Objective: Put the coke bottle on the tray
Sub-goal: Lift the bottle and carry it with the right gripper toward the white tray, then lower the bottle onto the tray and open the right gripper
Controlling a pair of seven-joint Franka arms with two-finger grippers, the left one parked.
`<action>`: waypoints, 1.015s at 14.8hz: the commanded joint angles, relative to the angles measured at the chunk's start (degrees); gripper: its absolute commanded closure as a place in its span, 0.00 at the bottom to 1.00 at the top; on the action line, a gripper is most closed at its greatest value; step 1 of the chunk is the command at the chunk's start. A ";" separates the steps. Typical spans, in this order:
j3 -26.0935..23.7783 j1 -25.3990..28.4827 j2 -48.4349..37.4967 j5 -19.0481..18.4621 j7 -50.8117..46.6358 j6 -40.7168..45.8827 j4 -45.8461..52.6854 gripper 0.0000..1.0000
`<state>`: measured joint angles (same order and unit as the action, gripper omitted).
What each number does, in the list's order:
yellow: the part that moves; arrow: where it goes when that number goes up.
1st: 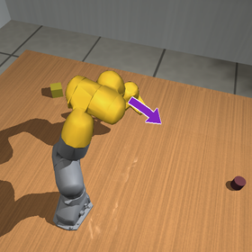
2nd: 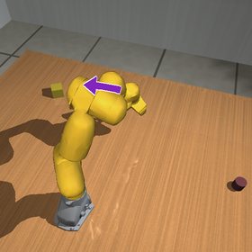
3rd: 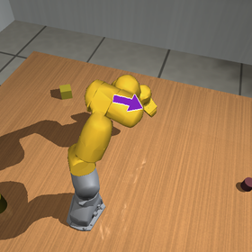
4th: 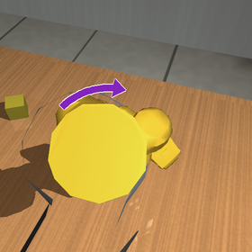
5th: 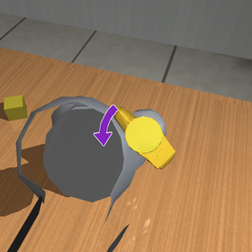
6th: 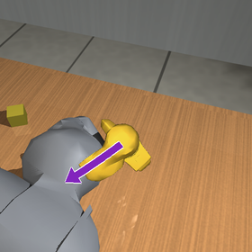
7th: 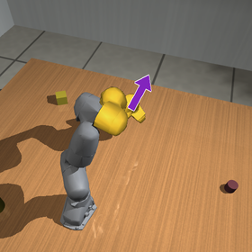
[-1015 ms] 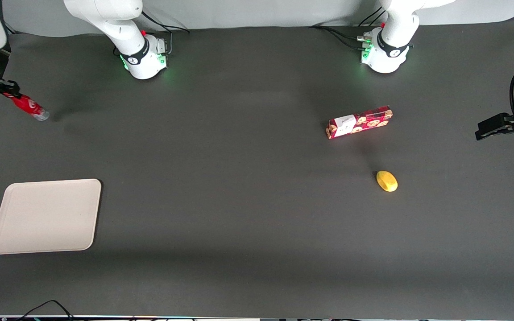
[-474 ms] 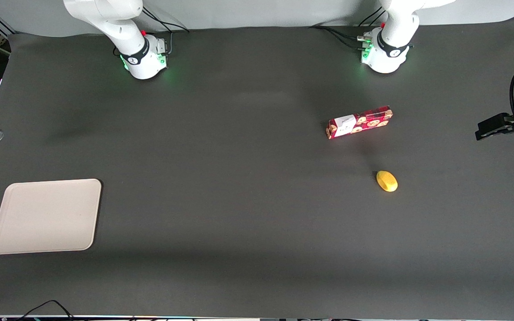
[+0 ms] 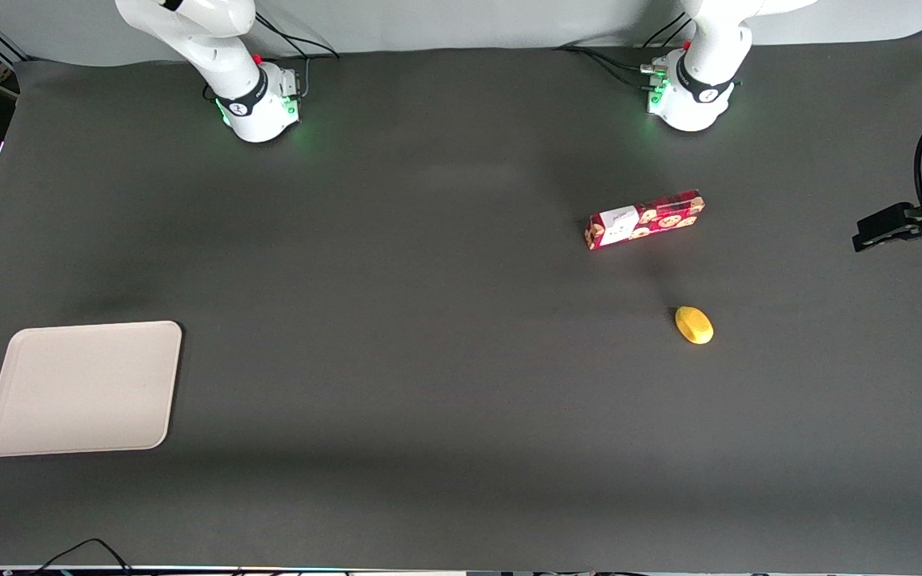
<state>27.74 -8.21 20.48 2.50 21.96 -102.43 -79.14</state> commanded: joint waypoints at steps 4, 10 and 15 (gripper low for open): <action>-10.41 -11.11 23.62 6.12 3.00 -5.30 24.38 1.00; -14.46 -14.46 28.91 9.19 4.32 -9.19 24.29 1.00; -14.46 -16.13 31.02 11.56 7.13 -8.84 24.21 1.00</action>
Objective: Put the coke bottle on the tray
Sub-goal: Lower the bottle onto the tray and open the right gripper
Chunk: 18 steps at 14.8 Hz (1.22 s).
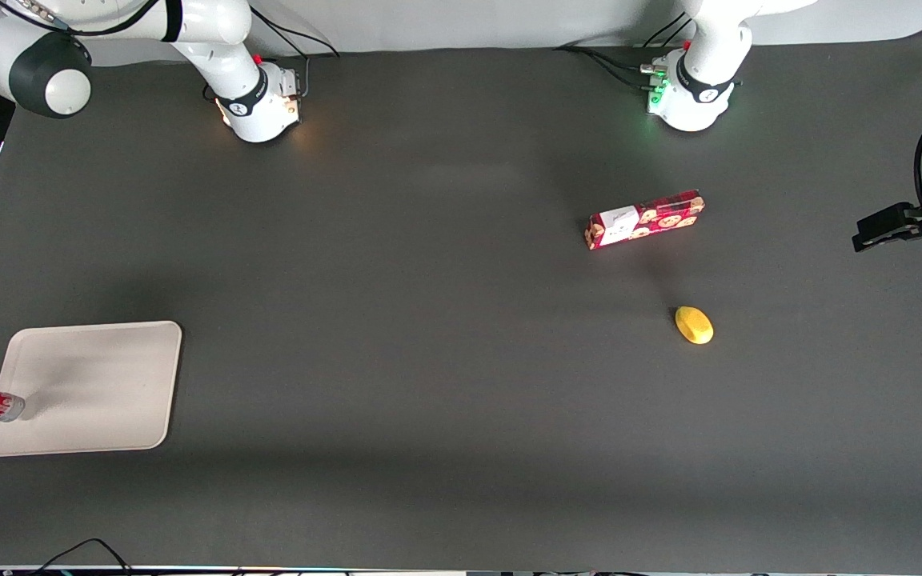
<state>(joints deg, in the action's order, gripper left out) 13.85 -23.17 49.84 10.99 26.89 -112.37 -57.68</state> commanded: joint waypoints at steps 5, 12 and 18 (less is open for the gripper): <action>-0.94 -1.62 2.98 3.16 3.87 1.02 2.84 1.00; -1.02 -1.44 2.46 2.54 3.88 0.75 2.93 0.00; -0.58 4.69 -8.15 -5.95 2.65 0.66 -0.56 0.00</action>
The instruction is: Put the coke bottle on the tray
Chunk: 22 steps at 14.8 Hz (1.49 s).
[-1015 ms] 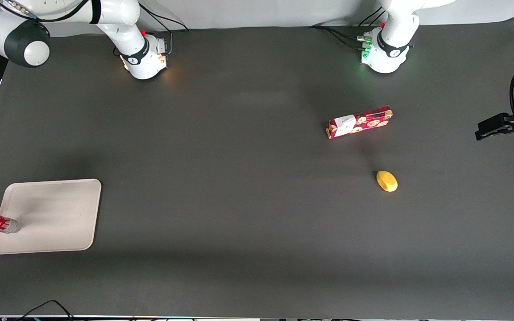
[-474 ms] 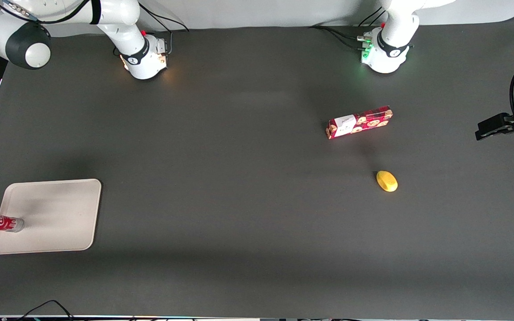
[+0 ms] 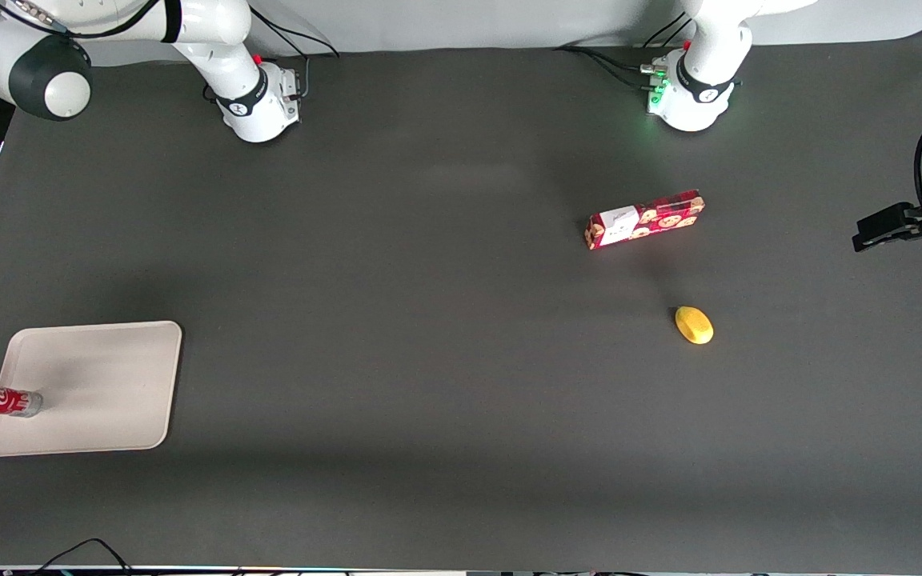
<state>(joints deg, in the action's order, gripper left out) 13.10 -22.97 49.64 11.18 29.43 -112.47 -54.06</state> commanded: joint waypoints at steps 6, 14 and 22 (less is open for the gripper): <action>0.17 20.47 -28.70 -13.71 -14.73 3.47 -24.40 0.00; -6.41 25.25 -51.20 -10.58 -28.98 14.91 -43.03 0.00; -8.35 25.34 -54.48 -5.90 -34.18 15.09 -46.40 0.00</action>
